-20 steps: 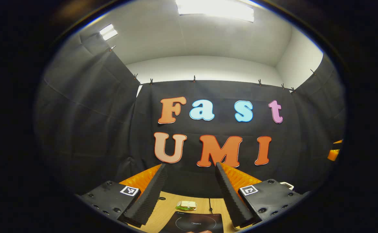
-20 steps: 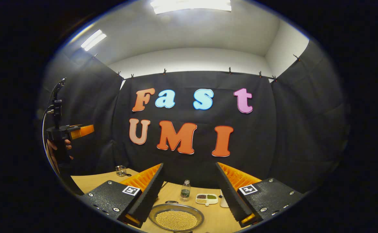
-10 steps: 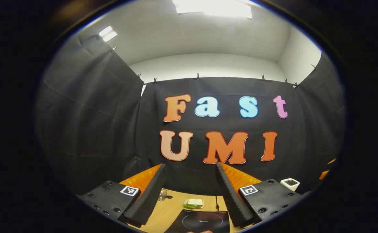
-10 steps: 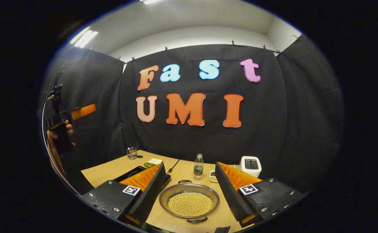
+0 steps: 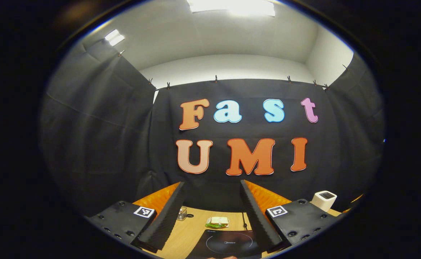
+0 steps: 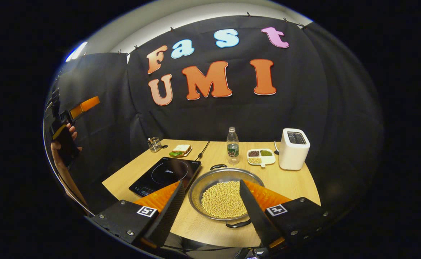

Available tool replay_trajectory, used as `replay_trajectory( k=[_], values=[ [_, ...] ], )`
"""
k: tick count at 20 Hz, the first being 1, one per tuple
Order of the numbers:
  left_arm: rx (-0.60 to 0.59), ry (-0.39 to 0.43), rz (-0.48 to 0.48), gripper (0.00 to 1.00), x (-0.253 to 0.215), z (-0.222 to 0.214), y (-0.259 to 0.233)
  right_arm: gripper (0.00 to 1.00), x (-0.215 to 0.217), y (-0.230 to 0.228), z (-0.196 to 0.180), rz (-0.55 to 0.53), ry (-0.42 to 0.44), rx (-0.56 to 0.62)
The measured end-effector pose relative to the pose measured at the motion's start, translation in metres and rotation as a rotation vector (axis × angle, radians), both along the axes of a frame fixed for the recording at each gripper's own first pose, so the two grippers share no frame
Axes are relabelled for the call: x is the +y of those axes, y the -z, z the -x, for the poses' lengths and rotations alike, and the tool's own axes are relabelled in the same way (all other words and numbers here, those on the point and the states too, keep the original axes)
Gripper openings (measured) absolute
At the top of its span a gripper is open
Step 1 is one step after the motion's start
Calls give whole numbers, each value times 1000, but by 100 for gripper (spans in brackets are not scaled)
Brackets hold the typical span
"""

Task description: First push the handle of the pot to place it horizontally, then grasp the pot with both hands and set it on the induction cooktop.

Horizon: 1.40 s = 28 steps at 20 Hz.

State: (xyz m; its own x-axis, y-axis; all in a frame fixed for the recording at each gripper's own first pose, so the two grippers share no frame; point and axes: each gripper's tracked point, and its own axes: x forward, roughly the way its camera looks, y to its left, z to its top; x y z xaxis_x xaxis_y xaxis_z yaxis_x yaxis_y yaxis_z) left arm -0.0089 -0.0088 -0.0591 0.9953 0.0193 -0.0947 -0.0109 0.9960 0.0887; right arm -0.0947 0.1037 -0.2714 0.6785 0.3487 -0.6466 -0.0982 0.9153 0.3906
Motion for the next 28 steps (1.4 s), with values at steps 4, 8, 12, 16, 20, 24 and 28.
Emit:
replay_trajectory(
  k=[4, 8, 12, 16, 20, 24, 28],
  values=[
    [-8, 5, -32, 97, -3, 2, 1, 92, 0, 35, 17, -14, 9, 145],
    [-4, 9, -63, 97, -5, 4, 8, 81, 25, 75, 39, -68, -18, 336],
    [56, 21, -27, 97, -9, 0, 36, 63, 54, 104, 59, -137, -67, 474],
    [140, 8, -5, 98, 4, -5, 67, 40, 69, 127, 74, -173, -79, 575],
    [171, 30, 18, 99, 1, -5, 80, 16, 81, 146, 85, -187, -81, 646],
    [176, 25, 21, 98, 5, -6, 86, 3, 89, 162, 90, -241, -44, 727],
    [185, 27, 11, 99, 6, -8, 92, 3, 75, 194, 91, -124, -5, 735]
  ],
)
